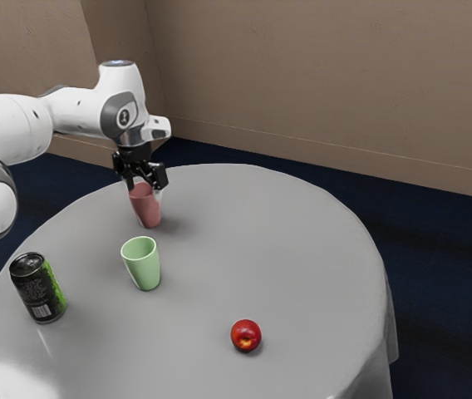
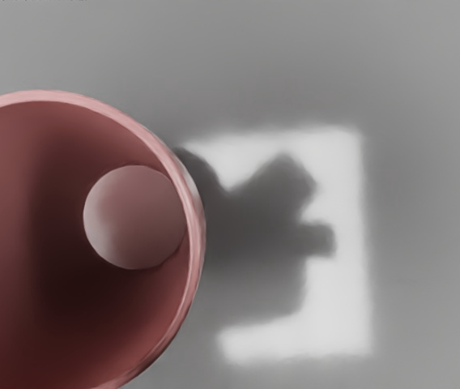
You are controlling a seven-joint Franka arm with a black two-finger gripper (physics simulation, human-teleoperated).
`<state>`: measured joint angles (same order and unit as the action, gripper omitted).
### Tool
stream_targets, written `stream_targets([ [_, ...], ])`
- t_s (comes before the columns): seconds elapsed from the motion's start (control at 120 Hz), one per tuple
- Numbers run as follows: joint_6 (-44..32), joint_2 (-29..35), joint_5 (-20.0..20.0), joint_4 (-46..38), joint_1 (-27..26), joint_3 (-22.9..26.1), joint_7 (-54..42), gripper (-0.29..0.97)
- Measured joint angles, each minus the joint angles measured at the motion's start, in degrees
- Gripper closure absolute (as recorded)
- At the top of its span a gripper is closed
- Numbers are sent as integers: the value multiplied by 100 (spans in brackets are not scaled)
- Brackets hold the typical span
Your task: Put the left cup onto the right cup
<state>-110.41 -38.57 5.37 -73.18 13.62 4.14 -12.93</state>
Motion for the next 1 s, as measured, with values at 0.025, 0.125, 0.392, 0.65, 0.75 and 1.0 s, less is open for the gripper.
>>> stream_targets([
  [0.025, -9, -3, 34, 1, 8, 11, -4, 0],
  [0.125, -55, -21, 160, 3, 37, 79, -17, 0],
  [0.392, -210, -124, 382, 10, 70, 268, -60, 0],
  [0.65, -306, -198, 432, 12, 82, 315, -88, 0],
  [0.75, -338, -222, 432, 6, 101, 320, -96, 0],
  [1.0, -376, -263, 438, 11, 148, 375, -113, 0],
])
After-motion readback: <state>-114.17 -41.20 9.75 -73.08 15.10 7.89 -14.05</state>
